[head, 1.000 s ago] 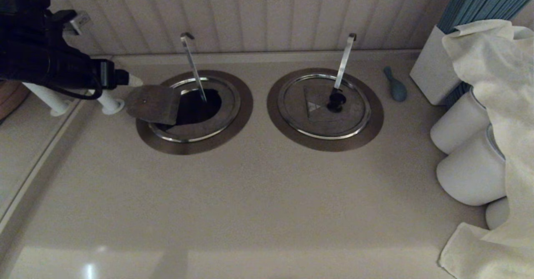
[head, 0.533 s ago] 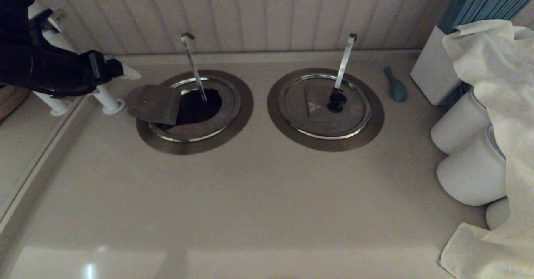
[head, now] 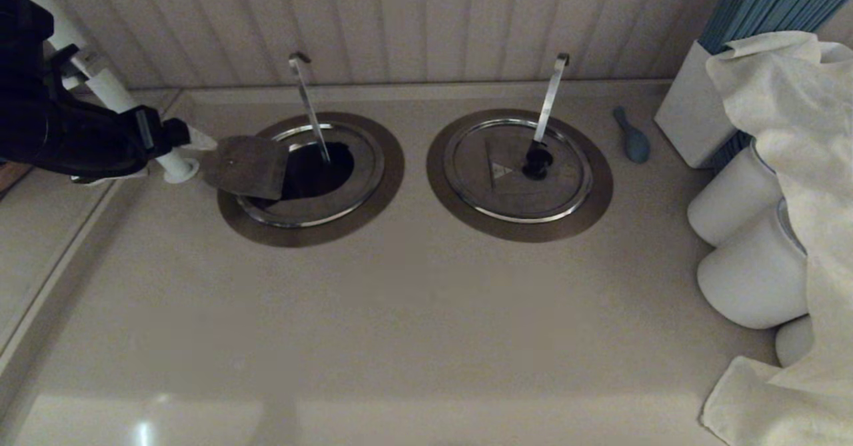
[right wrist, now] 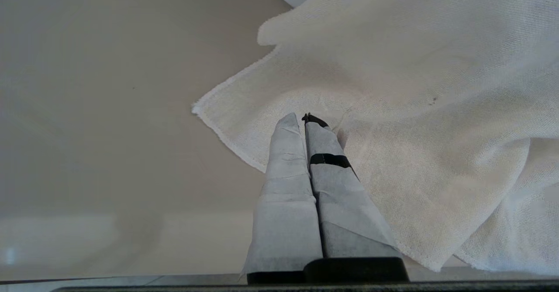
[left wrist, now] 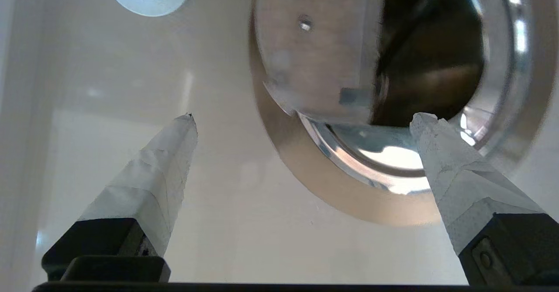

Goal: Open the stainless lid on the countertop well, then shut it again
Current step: Close the lid

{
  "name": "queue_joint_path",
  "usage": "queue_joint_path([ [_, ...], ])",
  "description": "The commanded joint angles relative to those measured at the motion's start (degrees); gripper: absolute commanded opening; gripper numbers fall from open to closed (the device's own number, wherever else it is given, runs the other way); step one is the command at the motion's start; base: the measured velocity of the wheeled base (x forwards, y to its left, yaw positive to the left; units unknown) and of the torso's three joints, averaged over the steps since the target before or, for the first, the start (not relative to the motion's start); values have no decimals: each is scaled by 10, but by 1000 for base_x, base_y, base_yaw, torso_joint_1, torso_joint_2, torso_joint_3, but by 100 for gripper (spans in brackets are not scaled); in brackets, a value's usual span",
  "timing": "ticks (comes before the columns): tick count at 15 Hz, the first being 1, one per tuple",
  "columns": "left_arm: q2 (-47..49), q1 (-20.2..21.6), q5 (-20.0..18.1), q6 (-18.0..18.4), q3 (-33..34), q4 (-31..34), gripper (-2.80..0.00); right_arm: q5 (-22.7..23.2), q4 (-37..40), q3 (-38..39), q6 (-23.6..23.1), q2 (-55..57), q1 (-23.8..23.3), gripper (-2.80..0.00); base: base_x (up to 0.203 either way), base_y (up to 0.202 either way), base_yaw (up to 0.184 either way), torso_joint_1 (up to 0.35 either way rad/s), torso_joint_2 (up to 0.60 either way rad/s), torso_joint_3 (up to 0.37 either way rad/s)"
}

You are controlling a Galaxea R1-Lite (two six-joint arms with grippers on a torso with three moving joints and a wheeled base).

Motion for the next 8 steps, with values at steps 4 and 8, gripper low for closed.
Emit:
queue_joint_path([
  [4, 43, 3, -5, -1, 32, -58, 0, 0, 0, 0, 0, 0, 0, -280, 0, 0, 0, 0, 0, 0],
  [8, 64, -1, -7, -4, 37, -74, 0, 0, 0, 1, 0, 0, 0, -280, 0, 0, 0, 0, 0, 0],
])
